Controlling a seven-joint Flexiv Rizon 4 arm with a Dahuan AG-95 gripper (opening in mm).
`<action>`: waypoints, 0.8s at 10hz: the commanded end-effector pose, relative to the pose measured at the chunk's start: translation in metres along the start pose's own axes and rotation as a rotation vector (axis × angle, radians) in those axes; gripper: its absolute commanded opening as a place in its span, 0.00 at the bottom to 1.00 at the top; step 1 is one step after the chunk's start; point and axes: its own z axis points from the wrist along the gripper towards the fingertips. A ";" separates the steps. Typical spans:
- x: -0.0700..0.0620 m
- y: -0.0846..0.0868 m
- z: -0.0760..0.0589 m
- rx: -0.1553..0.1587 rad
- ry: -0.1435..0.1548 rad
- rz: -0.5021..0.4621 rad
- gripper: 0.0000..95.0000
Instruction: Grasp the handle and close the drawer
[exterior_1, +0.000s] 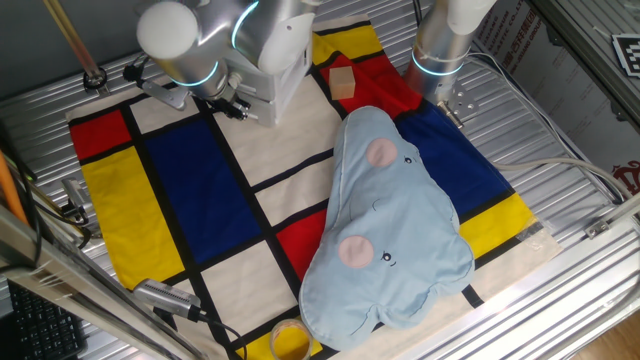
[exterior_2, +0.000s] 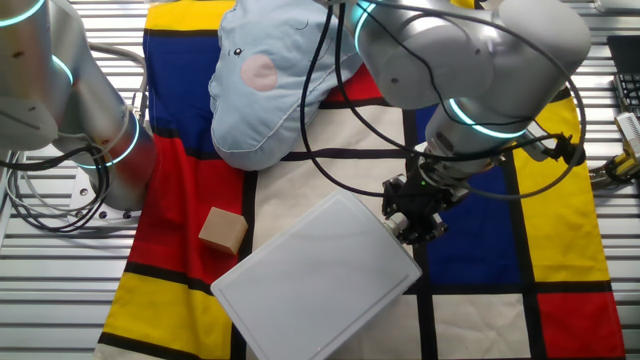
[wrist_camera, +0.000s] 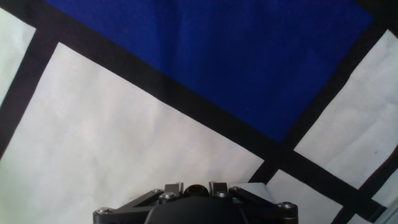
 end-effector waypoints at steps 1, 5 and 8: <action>0.000 0.000 0.000 0.004 0.006 -0.004 0.00; 0.001 0.000 0.002 -0.002 0.022 0.000 0.00; 0.002 0.000 0.002 -0.010 0.033 0.009 0.00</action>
